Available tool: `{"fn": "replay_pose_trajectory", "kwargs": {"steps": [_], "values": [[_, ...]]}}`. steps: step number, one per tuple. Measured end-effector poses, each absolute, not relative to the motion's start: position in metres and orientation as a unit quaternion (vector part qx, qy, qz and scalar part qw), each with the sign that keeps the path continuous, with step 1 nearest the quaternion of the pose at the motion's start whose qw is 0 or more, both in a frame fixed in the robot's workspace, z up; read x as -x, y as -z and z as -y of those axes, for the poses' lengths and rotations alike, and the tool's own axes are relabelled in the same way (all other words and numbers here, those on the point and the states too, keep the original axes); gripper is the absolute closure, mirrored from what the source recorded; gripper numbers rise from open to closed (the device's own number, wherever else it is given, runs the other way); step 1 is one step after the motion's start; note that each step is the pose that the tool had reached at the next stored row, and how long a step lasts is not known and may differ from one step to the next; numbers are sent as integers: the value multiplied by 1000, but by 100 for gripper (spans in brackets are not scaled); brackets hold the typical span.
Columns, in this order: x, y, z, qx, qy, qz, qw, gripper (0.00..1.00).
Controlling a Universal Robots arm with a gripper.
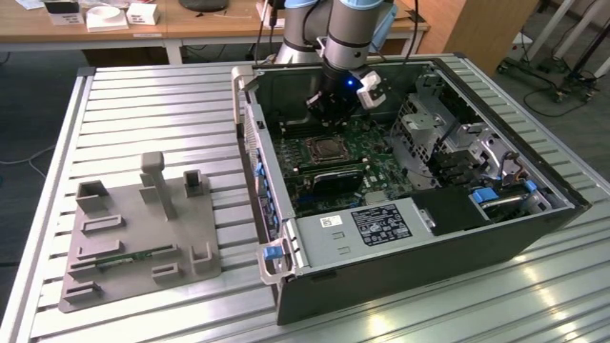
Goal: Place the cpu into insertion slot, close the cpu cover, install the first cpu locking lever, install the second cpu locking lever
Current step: 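Install the first cpu locking lever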
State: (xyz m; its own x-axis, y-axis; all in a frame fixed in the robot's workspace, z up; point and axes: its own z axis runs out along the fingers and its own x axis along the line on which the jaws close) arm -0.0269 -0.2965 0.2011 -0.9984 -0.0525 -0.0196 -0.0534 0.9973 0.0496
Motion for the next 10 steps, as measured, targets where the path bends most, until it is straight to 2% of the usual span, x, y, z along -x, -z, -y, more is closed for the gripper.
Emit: {"fn": "replay_pose_trajectory", "kwargs": {"steps": [10], "values": [[27, -201, 296, 27, -20, -999, 9, 90]]}}
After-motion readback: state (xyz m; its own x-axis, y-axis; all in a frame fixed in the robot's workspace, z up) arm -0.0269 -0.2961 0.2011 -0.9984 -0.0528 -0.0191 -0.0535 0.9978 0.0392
